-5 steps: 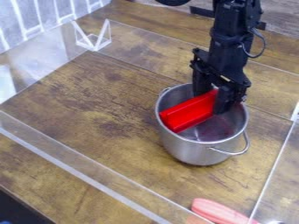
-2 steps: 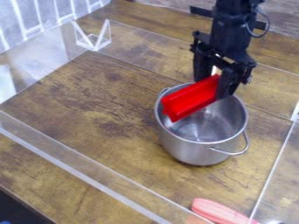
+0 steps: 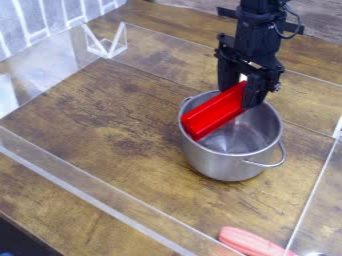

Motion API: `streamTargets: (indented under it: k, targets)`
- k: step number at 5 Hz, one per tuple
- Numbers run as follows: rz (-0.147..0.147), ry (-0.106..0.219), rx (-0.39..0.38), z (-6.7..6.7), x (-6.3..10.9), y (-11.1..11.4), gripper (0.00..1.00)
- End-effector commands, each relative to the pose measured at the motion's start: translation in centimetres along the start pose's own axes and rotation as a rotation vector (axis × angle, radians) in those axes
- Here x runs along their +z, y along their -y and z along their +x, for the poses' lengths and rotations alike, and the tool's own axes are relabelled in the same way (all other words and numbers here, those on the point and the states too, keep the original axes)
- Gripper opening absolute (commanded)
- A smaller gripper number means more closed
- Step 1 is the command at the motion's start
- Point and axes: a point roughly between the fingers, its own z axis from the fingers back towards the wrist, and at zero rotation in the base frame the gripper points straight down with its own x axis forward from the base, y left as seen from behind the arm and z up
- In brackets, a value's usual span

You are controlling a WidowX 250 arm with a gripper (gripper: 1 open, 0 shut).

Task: Remove the red object from the silver pot and put it on the table

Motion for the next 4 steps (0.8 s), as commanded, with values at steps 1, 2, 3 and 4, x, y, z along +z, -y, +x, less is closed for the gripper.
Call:
streamTargets:
  k: [1,2,3,4]
  targets:
    - [0.011,0.055,0.051,0.2,2.4,-0.6,0.00]
    - [0.008,0.048,0.104,0.0,2.5,-1.1,0.00]
    - [-0.002,0.045,0.056,-0.5,2.3,-1.1,0.00]
    - [-0.011,0.043,0.007,-1.2,2.2,-1.0,0.00]
